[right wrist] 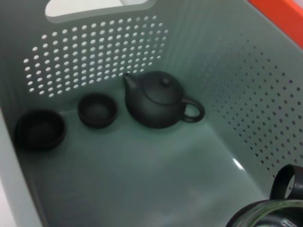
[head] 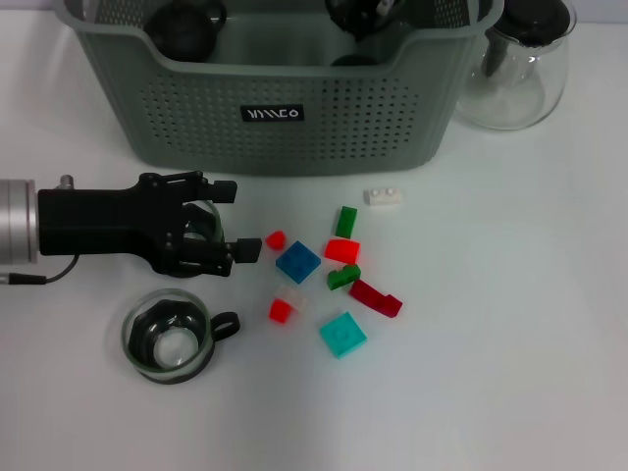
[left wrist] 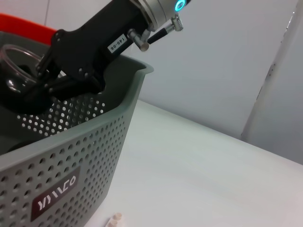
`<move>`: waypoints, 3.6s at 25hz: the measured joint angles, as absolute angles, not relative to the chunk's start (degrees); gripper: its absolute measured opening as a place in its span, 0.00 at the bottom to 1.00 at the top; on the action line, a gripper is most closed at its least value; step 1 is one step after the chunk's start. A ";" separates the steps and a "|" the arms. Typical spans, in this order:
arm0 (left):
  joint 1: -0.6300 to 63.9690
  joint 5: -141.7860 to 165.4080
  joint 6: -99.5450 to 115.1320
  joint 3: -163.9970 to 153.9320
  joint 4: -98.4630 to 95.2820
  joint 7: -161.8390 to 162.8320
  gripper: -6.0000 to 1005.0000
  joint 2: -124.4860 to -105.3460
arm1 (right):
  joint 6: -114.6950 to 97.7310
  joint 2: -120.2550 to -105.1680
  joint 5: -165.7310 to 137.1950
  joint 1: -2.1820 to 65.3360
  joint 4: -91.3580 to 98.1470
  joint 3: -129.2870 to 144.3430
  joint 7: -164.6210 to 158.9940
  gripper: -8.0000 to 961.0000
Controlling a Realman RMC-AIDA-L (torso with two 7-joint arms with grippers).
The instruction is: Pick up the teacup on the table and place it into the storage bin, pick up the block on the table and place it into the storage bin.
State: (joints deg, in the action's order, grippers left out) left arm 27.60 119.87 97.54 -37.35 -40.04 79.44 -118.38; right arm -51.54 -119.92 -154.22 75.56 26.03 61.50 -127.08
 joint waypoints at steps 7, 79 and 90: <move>27.47 119.87 97.38 -37.24 -39.99 79.29 0.93 -118.55 | -50.30 -120.08 -154.30 75.48 24.72 61.60 -127.00 0.07; 30.52 134.11 94.36 -36.88 -54.41 92.82 0.93 -115.99 | -108.14 -118.36 -111.80 33.75 77.44 59.07 -114.20 0.85; 36.48 154.20 88.86 -38.10 -65.39 101.87 0.93 -123.96 | -108.80 -117.90 -112.24 33.36 75.95 57.18 -114.82 0.84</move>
State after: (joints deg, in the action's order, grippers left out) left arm 36.48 154.20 88.86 -38.10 -65.39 101.87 -123.96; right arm -108.80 -117.90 -112.24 33.36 75.95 57.18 -114.82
